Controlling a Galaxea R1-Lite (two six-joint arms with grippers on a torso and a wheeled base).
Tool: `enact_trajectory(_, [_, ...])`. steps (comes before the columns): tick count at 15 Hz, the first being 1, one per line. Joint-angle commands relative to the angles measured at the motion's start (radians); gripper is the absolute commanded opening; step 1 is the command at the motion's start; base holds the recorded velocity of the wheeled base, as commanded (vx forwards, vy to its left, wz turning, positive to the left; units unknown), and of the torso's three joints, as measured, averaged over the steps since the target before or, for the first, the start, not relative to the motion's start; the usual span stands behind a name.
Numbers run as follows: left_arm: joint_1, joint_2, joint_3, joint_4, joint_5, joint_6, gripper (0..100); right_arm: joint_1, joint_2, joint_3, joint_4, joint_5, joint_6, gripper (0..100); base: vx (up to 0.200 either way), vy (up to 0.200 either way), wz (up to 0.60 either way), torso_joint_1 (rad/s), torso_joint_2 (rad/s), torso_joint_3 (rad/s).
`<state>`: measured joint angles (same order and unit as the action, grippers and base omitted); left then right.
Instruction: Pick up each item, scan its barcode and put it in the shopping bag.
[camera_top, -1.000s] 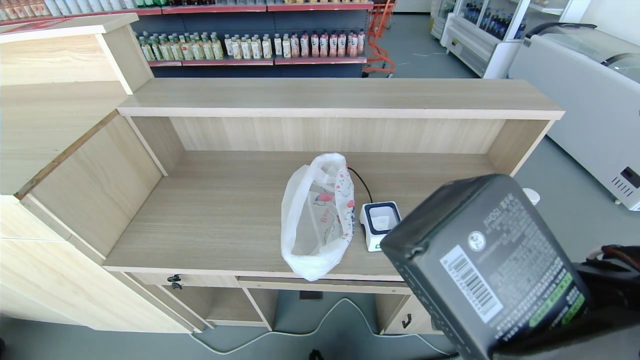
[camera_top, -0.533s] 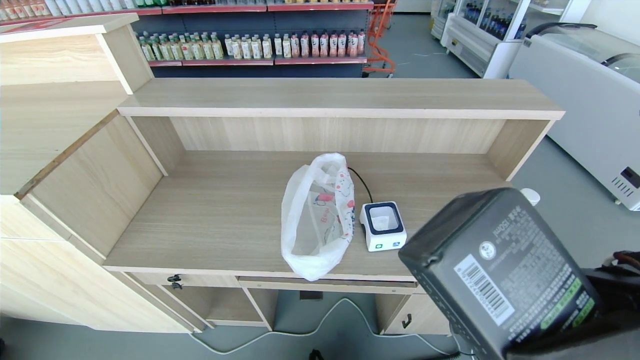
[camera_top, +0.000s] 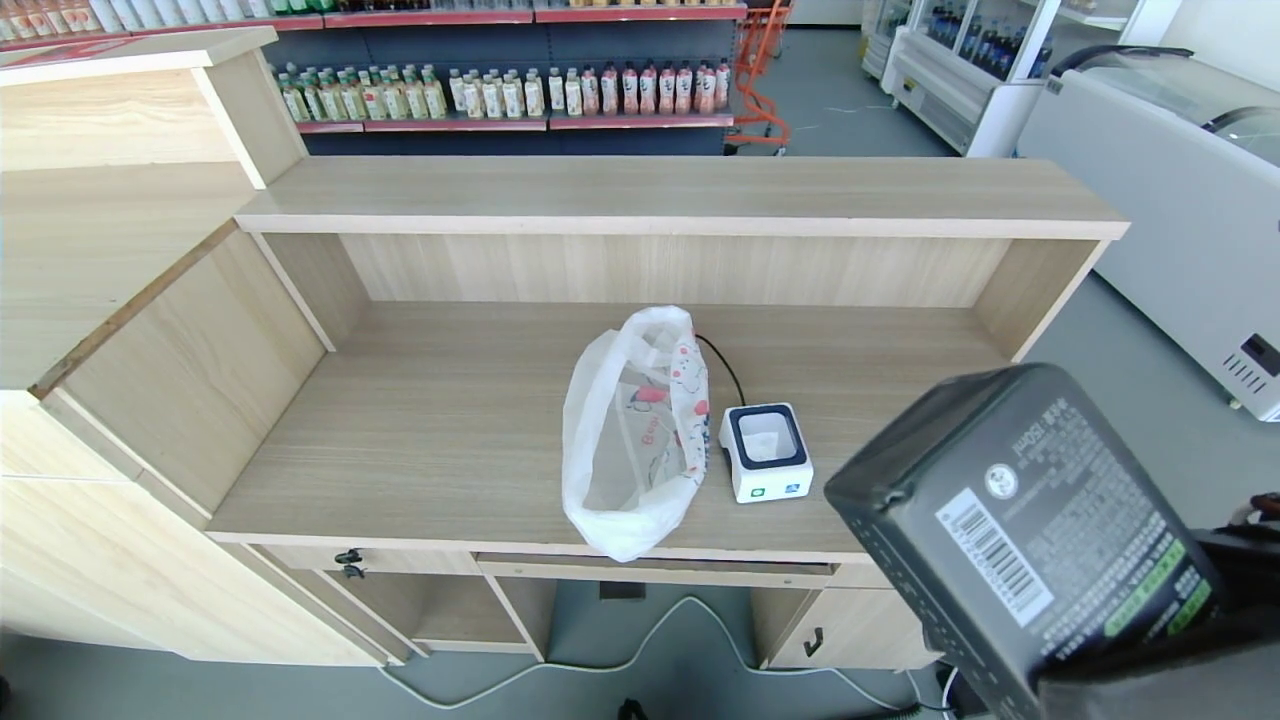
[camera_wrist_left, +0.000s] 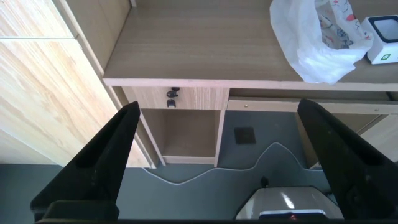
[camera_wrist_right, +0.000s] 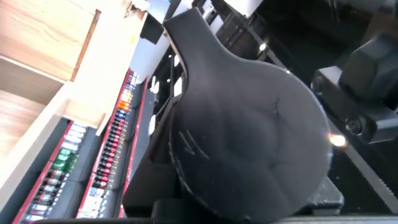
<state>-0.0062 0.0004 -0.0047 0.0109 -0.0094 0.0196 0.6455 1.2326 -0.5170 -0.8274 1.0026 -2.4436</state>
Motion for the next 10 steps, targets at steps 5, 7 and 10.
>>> enact_trajectory(5, [0.000,0.000,0.000,0.000,0.000,0.000,100,-0.744,-0.162,0.006,0.260,-0.243,0.934,0,0.000,0.000,0.00,0.000,0.00,0.000])
enact_trajectory(7, [0.000,0.000,0.000,0.000,0.000,0.000,100,-0.791,-0.222,0.012,0.301,-0.472,1.281,0,0.000,0.000,0.00,0.000,0.00,0.000])
enact_trajectory(10, [0.000,0.000,0.000,0.000,0.000,0.000,100,-0.830,-0.232,0.037,0.427,-0.717,1.614,0,0.000,0.000,0.00,0.000,0.00,0.000])
